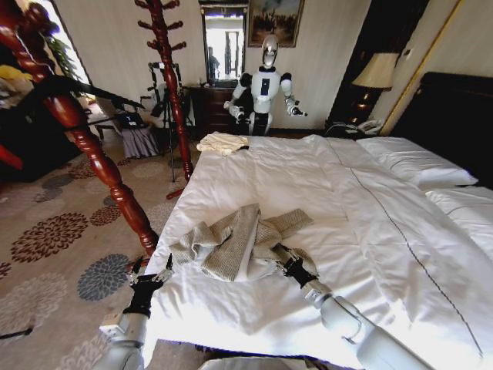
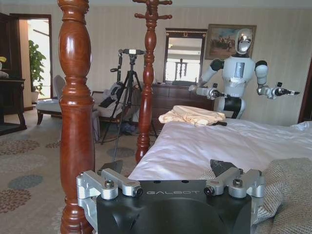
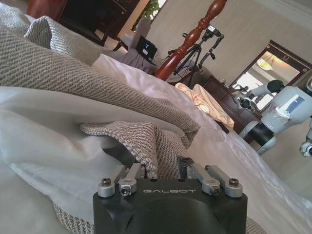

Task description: Pick up the clothes from the bed and hang them on the clothes hanger.

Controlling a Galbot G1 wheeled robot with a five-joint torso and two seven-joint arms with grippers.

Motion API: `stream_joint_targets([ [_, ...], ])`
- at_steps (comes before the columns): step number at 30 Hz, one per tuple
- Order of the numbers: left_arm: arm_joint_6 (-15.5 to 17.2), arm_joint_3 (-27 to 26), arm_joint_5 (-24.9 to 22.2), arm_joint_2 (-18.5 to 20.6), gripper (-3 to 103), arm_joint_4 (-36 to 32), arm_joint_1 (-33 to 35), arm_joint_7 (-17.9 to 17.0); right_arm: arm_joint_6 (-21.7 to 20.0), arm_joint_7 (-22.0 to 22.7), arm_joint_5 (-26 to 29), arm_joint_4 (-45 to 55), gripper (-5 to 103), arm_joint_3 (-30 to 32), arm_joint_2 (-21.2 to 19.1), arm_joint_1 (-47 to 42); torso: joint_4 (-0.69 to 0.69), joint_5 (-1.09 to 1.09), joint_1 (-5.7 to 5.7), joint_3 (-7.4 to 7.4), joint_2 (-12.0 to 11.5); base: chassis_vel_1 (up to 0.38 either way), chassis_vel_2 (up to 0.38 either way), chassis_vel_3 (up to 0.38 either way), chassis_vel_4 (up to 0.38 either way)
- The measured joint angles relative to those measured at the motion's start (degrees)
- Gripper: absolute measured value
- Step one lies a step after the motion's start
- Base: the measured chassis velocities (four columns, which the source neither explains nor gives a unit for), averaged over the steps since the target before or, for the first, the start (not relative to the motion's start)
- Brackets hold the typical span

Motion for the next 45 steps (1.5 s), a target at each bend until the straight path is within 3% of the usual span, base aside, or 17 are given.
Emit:
stream_joint_targets([
  [5,0.0,0.0,-0.1,0.1,100,0.0,-0.1,-0.1,1.3,-1.2,3.1,0.1,25,1.1,-0.2,-0.4,0.0,0.0,0.0,0.0,0.0,0.0,0.0,0.0,0.0],
  [8,0.1,0.1,-0.1,0.1,100,0.0,-0.1,-0.1,2.8,-2.5,4.9,0.2,9,1.9,-0.3,-0.8,0.0,0.0,0.0,0.0,0.0,0.0,0.0,0.0,0.0],
  [11,0.1,0.1,-0.1,0.3,100,0.1,0.0,-0.1,3.3,-3.2,6.3,0.4,2,2.4,-0.3,-1.2,0.0,0.0,0.0,0.0,0.0,0.0,0.0,0.0,0.0],
  [15,0.1,-0.1,-0.2,0.6,100,0.1,0.0,-0.1,4.1,-4.5,9.5,1.0,1,3.5,-0.6,-1.6,0.0,0.0,0.0,0.0,0.0,0.0,0.0,0.0,0.0],
  [20,0.0,-0.3,-0.6,0.8,100,-0.2,0.1,-0.1,4.6,-4.9,19.9,4.1,1,6.3,-1.2,-1.9,0.0,0.01,0.0,0.0,0.0,0.0,0.0,0.0,0.0],
  [21,0.0,-0.4,-0.8,0.9,100,-0.2,0.2,-0.1,4.7,-5.0,26.8,6.4,1,8.2,-1.5,-2.0,0.0,0.01,0.0,0.0,0.0,0.0,0.0,0.0,0.0],
  [22,0.0,-0.4,-0.8,0.9,100,-0.2,0.2,-0.1,4.7,-5.0,26.8,6.4,1,8.2,-1.5,-2.0,0.0,0.01,0.0,0.0,0.0,0.0,0.0,0.0,0.0],
  [26,0.0,-0.7,-1.5,1.2,100,-0.4,0.2,-0.1,3.2,-3.5,43.1,14.2,1,15.2,-3.0,-2.3,0.0,-0.01,0.0,0.0,0.0,0.0,0.0,0.0,0.0],
  [28,-0.1,-0.7,-1.6,1.2,100,-0.4,0.2,-0.1,2.4,-2.7,45.6,15.7,1,16.4,-3.3,-2.5,0.0,0.0,0.0,0.0,0.0,0.0,0.0,0.0,0.0],
  [31,-0.1,-0.6,-1.6,1.3,100,-0.6,0.2,-0.1,-3.1,4.1,54.8,21.8,1,20.5,-4.6,-5.0,0.0,0.0,0.0,0.0,0.0,0.0,0.0,0.0,0.0],
  [34,-0.2,-0.6,-1.6,1.4,100,-0.8,0.2,-0.1,-6.0,7.8,57.4,24.3,1,22.1,-5.1,-6.5,-0.01,0.0,0.0,0.0,0.0,0.0,0.0,0.0,0.0],
  [37,-0.2,-0.8,-1.8,1.6,100,-1.4,0.5,-0.2,-16.8,23.1,65.0,31.1,1,26.1,-6.3,-9.3,-0.01,0.0,0.0,0.0,0.0,0.0,0.0,0.0,0.0],
  [38,-0.2,-0.8,-1.8,1.6,100,-1.4,0.5,-0.2,-16.8,23.1,65.0,31.1,1,26.1,-6.3,-9.3,-0.01,0.0,0.0,0.0,0.0,0.0,0.0,0.0,0.0],
  [39,-0.2,-0.8,-1.9,1.7,100,-1.5,0.5,-0.2,-19.2,26.2,66.9,31.8,1,26.7,-6.5,-9.5,-0.01,-0.01,0.0,0.0,0.0,0.0,0.0,0.0,0.0],
  [40,-0.2,-0.9,-1.9,1.8,100,-1.5,0.6,-0.2,-24.0,33.1,70.2,31.5,1,27.4,-6.8,-9.9,0.0,-0.02,-0.01,0.0,0.0,0.0,0.0,0.0,0.0],
  [41,-0.2,-0.9,-1.9,1.8,100,-1.5,0.7,-0.2,-25.9,35.6,70.2,29.1,1,27.3,-6.8,-10.1,0.0,-0.01,-0.02,-0.01,0.0,0.0,0.0,0.0,0.0],
  [45,-0.4,-0.6,-1.9,1.7,100,-1.5,0.8,-0.3,-26.4,37.0,65.9,20.0,1,24.8,-5.4,-9.6,0.0,0.04,-0.01,0.0,0.0,0.0,0.0,0.0,0.0],
])
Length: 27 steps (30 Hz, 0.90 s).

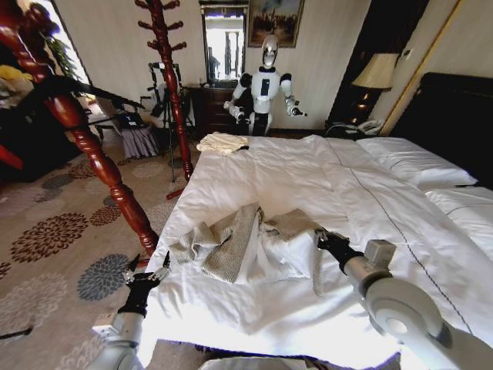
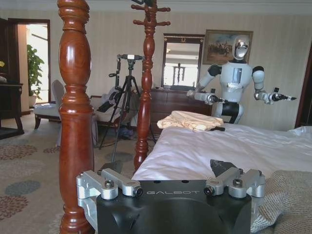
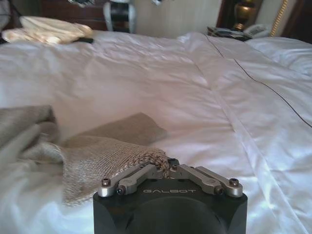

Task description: Pick up the clothes from the bed and hang them on the clothes hanger.

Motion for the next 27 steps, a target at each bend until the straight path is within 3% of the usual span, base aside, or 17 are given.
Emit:
stream_joint_targets([
  [8,-0.2,-0.4,-0.5,0.2,100,0.0,0.3,-0.1,2.4,-4.5,-6.6,-14.1,1,-3.8,2.6,3.2,0.01,-0.02,0.0,0.0,0.0,0.0,0.0,0.0,0.0],
  [12,-0.2,-0.4,-0.7,0.2,100,0.1,0.3,-0.2,4.2,-8.3,-13.3,-17.8,-2,-4.3,2.8,3.0,0.01,-0.02,0.0,0.0,0.0,0.0,0.0,0.0,0.0],
  [15,-0.2,-0.1,-0.7,0.1,100,0.4,0.0,-0.3,4.8,-10.0,-19.4,-15.9,13,-3.9,2.7,0.9,-0.01,-0.04,0.0,0.0,0.0,0.0,0.0,0.0,0.0],
  [16,-0.2,-0.1,-0.7,0.1,100,0.4,0.0,-0.3,4.8,-10.0,-19.4,-15.9,13,-3.9,2.7,0.9,-0.01,-0.04,0.0,0.0,0.0,0.0,0.0,0.0,0.0],
  [18,-0.2,0.2,-0.6,0.0,100,0.7,-0.1,-0.3,3.2,-9.3,-20.9,-12.8,24,-3.6,2.4,-0.8,0.0,-0.04,0.0,0.0,0.0,0.0,0.0,0.0,0.0],
  [24,-0.2,0.3,-0.5,0.0,100,0.8,-0.1,-0.4,-3.5,-3.8,-18.1,-5.4,40,-3.6,1.7,-3.6,0.0,-0.05,0.0,0.0,0.0,0.0,0.0,0.0,0.0],
  [26,-0.2,0.2,-0.5,0.1,100,0.8,-0.1,-0.4,-7.5,-1.2,-15.8,-2.5,45,-3.4,1.4,-4.2,0.0,-0.05,0.0,0.0,0.0,0.0,0.0,0.0,0.0],
  [27,-0.2,0.1,-0.5,0.1,100,0.9,-0.2,-0.4,-11.2,1.6,-12.4,-0.3,57,-3.4,1.0,-4.6,0.0,-0.05,0.0,0.0,0.0,0.0,0.0,0.0,0.0],
])
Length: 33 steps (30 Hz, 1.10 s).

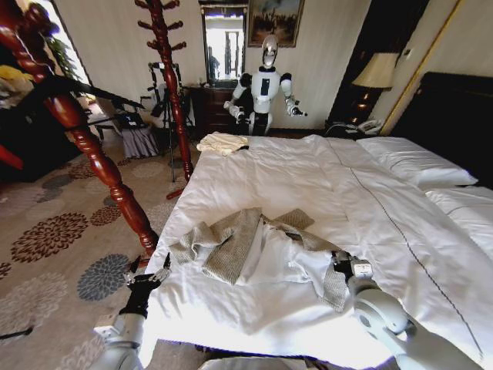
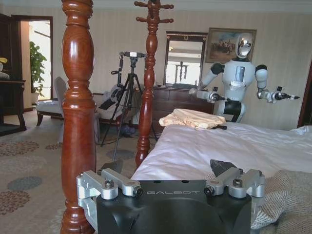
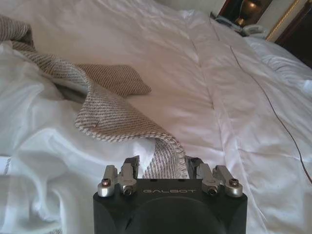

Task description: Pick up the clothes from the bed and hang them on the clothes hanger.

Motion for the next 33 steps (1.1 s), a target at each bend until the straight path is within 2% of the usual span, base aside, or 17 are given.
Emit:
stream_joint_targets([
  [1,0.0,0.0,0.0,0.0,100,0.0,0.0,0.0,-1.9,1.5,1.5,1.0,62,0.0,-0.3,-0.1,0.0,0.0,0.0,0.0,0.0,0.0,0.0,0.0,0.0],
  [2,0.0,0.0,0.0,0.0,100,0.1,0.0,0.0,-2.8,2.2,2.1,1.5,62,0.1,-0.5,-0.1,0.0,0.0,0.0,0.0,0.0,0.0,0.0,0.0,0.0],
  [3,0.0,0.0,0.0,0.0,100,0.1,0.0,0.0,-2.8,2.2,2.1,1.5,62,0.1,-0.5,-0.1,0.0,0.0,0.0,0.0,0.0,0.0,0.0,0.0,0.0],
  [4,0.0,0.0,0.0,0.0,100,0.1,0.0,0.0,-3.3,2.5,2.3,1.8,67,0.1,-0.8,-0.1,0.0,0.0,0.0,0.0,0.0,0.0,0.0,0.0,0.0],
  [6,0.1,0.1,0.0,-0.1,100,0.4,-0.2,-0.1,-3.4,-0.1,-1.3,1.3,78,0.0,-1.6,0.5,0.0,0.01,0.0,0.0,0.0,0.0,0.0,0.0,0.0],
  [8,0.1,0.2,0.1,-0.2,100,0.5,-0.3,-0.1,-3.0,-1.7,-3.3,0.8,78,-0.1,-1.9,0.9,0.0,0.01,0.0,0.0,0.0,0.0,0.0,0.0,0.0],
  [11,0.1,0.5,0.3,-0.4,100,0.9,-0.4,-0.1,0.0,-10.0,-10.6,-2.2,94,-1.6,-3.7,3.1,0.01,0.01,0.01,0.0,0.0,0.0,0.0,0.0,0.0],
  [12,0.1,0.5,0.3,-0.4,100,0.9,-0.4,-0.1,0.0,-10.0,-10.6,-2.2,94,-1.6,-3.7,3.1,0.01,0.01,0.01,0.0,0.0,0.0,0.0,0.0,0.0],
  [14,0.2,0.6,0.4,-0.5,100,1.0,-0.4,-0.1,2.9,-17.0,-18.2,-5.8,99,-3.1,-4.9,4.4,0.02,0.02,0.01,0.0,0.0,0.0,0.0,0.0,0.0],
  [15,0.2,0.6,0.4,-0.6,100,1.0,-0.4,-0.1,4.4,-20.9,-21.8,-7.8,100,-3.8,-5.3,4.9,0.01,0.02,0.01,0.0,0.0,0.0,0.0,0.0,0.0],
  [16,0.2,0.5,0.4,-0.6,100,1.0,-0.4,-0.1,4.9,-22.5,-23.4,-8.6,100,-4.0,-5.6,5.2,0.0,0.03,0.01,0.0,0.0,0.0,0.0,0.0,0.0],
  [17,0.2,0.5,0.4,-0.6,100,1.0,-0.4,-0.1,4.9,-22.5,-23.4,-8.6,100,-4.0,-5.6,5.2,0.0,0.03,0.01,0.0,0.0,0.0,0.0,0.0,0.0],
  [20,0.2,0.4,0.4,-0.6,100,1.2,-0.4,-0.2,4.8,-26.8,-27.7,-11.0,100,-5.4,-6.7,6.3,0.0,0.02,0.01,0.01,0.0,0.0,0.0,0.0,0.0],
  [25,0.4,0.5,0.4,-0.9,100,1.7,-0.7,-0.2,4.5,-28.9,-33.1,-14.6,100,-7.4,-7.0,9.4,0.0,0.01,0.01,0.0,0.0,0.0,0.0,0.0,0.0],
  [33,0.5,0.5,0.5,-0.9,100,2.3,-1.1,-0.3,7.4,-29.5,-33.4,-19.8,100,-12.0,-5.9,14.4,0.0,0.01,0.01,0.01,0.0,0.0,0.0,0.0,0.0],
])
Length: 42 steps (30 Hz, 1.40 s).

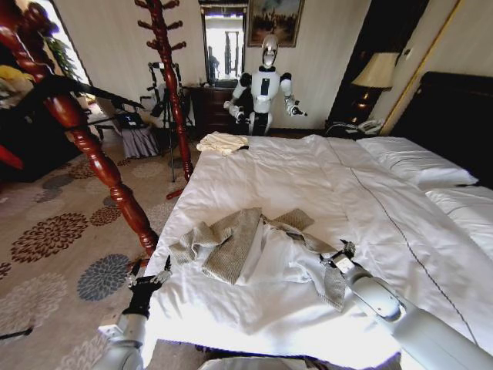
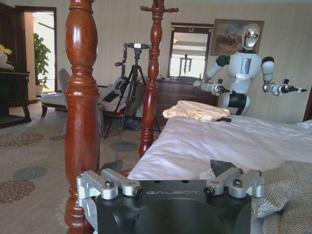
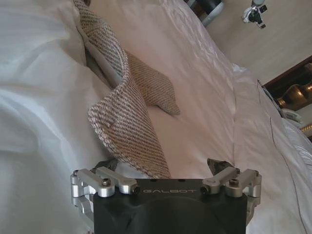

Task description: Pick up the clothes from the bed and hang them on the clothes hanger.

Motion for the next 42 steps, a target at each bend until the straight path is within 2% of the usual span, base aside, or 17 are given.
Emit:
stream_joint_targets([
  [3,0.0,-0.2,0.0,0.0,100,0.1,0.0,0.0,5.3,-1.0,-0.1,-1.7,100,-2.0,1.2,2.3,0.01,0.0,0.0,0.0,0.0,0.0,0.0,0.0,0.0],
  [4,0.0,-0.2,0.0,0.0,100,0.1,0.0,0.0,5.3,-1.0,-0.1,-1.7,100,-2.0,1.2,2.3,0.01,0.0,0.0,0.0,0.0,0.0,0.0,0.0,0.0],
  [6,0.0,-0.2,0.0,0.0,100,0.3,0.0,0.0,8.5,-1.8,-0.8,-2.5,100,-3.0,2.3,4.0,0.02,0.0,0.0,0.0,0.0,0.0,0.0,0.0,0.0],
  [11,0.1,-0.2,0.0,0.0,100,0.4,-0.2,-0.1,9.6,-1.3,-0.5,-3.2,101,-3.7,3.2,5.7,0.01,0.0,0.0,0.0,0.0,0.0,0.0,0.0,0.0],
  [12,0.1,-0.2,0.0,0.0,100,0.5,-0.2,-0.1,9.7,-1.2,-0.5,-3.4,98,-3.6,3.3,5.8,0.01,0.0,0.0,0.0,0.0,0.0,0.0,0.0,0.0],
  [14,0.1,-0.2,0.0,0.0,100,0.6,-0.3,-0.1,9.6,-1.1,-0.5,-3.5,98,-3.5,3.3,5.9,0.01,0.0,0.0,0.0,0.0,0.0,0.0,0.0,0.0],
  [23,0.1,0.5,0.4,-0.3,100,1.0,-0.6,-0.1,8.2,0.3,-0.6,-5.2,69,-1.6,3.3,5.7,0.0,0.0,0.0,0.0,0.0,0.0,0.0,0.0,0.0],
  [27,0.1,0.5,0.4,-0.3,100,1.1,-0.6,-0.1,8.5,0.0,-0.3,-5.5,66,-1.3,3.4,5.5,0.01,0.0,0.0,0.0,0.0,0.0,0.0,0.0,0.0],
  [30,0.1,0.5,0.4,-0.3,100,1.0,-0.5,-0.2,8.6,-0.7,1.4,-5.6,60,-1.4,3.6,5.2,0.0,0.0,0.0,0.0,0.0,0.0,0.0,0.0,0.0],
  [36,0.1,0.3,0.4,-0.2,100,0.7,-0.4,-0.2,9.8,-2.2,4.1,-6.3,54,-1.6,4.2,5.7,0.01,0.0,0.0,0.0,0.0,0.0,0.0,0.0,0.0],
  [39,0.1,0.2,0.4,-0.2,100,0.4,-0.3,-0.2,11.4,-3.2,4.1,-6.7,38,-1.3,4.3,5.8,0.01,0.0,0.0,0.0,0.0,0.0,0.0,0.0,0.0],
  [42,0.0,0.1,0.4,-0.2,100,0.3,-0.2,-0.2,12.0,-3.2,4.1,-6.7,32,-0.7,4.4,5.6,0.01,0.0,-0.01,0.0,0.0,0.0,0.0,0.0,0.0],
])
